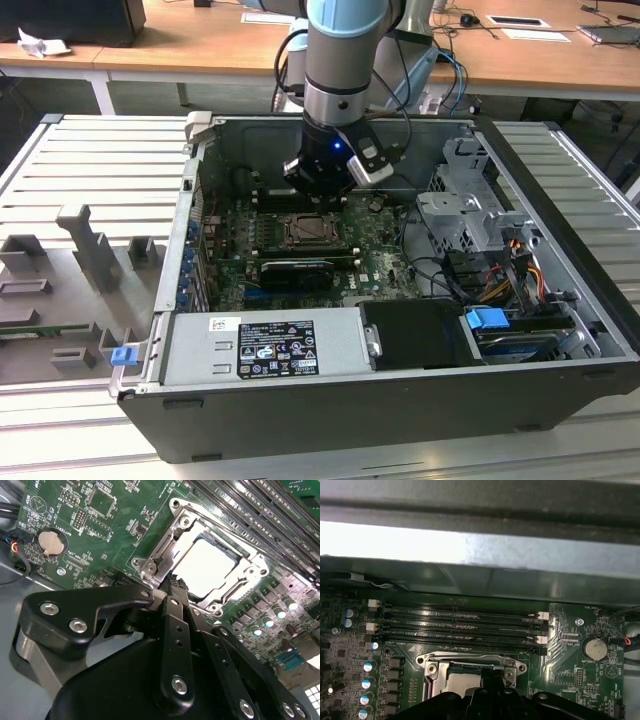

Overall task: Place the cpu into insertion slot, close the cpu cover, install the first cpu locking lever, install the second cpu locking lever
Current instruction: 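Install the second cpu locking lever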

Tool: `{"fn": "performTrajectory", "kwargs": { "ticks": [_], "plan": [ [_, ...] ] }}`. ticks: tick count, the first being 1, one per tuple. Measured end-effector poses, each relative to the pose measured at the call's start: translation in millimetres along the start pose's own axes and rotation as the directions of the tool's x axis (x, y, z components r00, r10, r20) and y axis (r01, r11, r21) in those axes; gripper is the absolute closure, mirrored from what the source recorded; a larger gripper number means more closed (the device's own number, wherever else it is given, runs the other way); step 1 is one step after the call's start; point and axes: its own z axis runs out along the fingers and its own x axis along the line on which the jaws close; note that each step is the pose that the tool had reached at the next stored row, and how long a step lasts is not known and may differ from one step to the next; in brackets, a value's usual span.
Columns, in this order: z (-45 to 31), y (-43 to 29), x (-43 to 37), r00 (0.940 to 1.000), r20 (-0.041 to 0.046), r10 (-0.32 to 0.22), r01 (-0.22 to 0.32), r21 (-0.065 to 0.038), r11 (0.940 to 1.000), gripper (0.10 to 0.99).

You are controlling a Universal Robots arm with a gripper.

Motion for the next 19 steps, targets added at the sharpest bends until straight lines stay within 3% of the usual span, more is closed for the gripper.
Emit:
{"fn": "performTrajectory", "kwargs": {
  "ticks": [19],
  "plan": [
    [-1.2, -6.4, 0.4, 1.0, -0.0001, 0.0, 0.0, 0.0, 1.0, 0.98]
  ]
}}
